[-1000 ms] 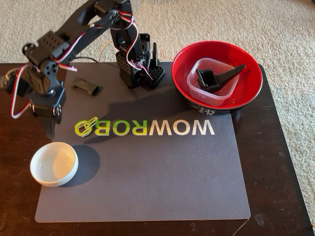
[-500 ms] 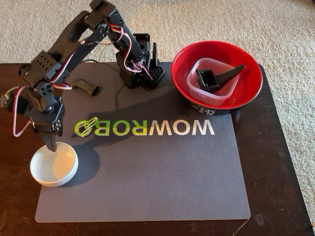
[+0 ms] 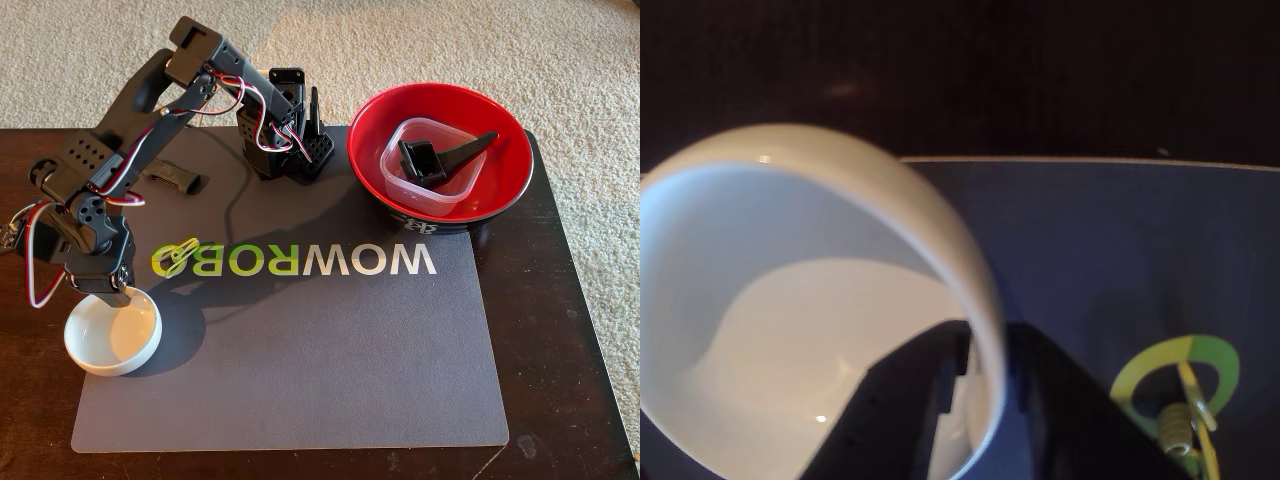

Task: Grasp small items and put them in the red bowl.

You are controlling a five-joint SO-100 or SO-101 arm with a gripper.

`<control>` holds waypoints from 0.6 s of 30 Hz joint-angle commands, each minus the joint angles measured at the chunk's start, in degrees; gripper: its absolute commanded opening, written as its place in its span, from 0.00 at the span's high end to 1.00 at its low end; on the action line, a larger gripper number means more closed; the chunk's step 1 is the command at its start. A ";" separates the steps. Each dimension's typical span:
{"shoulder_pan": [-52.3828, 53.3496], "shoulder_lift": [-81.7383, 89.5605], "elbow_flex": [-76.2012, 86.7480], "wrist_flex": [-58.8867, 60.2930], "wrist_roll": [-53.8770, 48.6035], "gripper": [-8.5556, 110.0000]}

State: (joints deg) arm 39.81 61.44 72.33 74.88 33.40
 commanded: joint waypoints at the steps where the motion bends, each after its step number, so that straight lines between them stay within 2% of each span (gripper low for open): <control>1: -2.90 6.06 3.08 2.55 0.44 0.93; 8: -18.90 24.70 12.66 1.93 5.01 0.93; 18: -43.42 53.88 28.48 4.13 6.42 0.93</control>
State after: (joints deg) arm 3.08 104.77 98.17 78.40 39.11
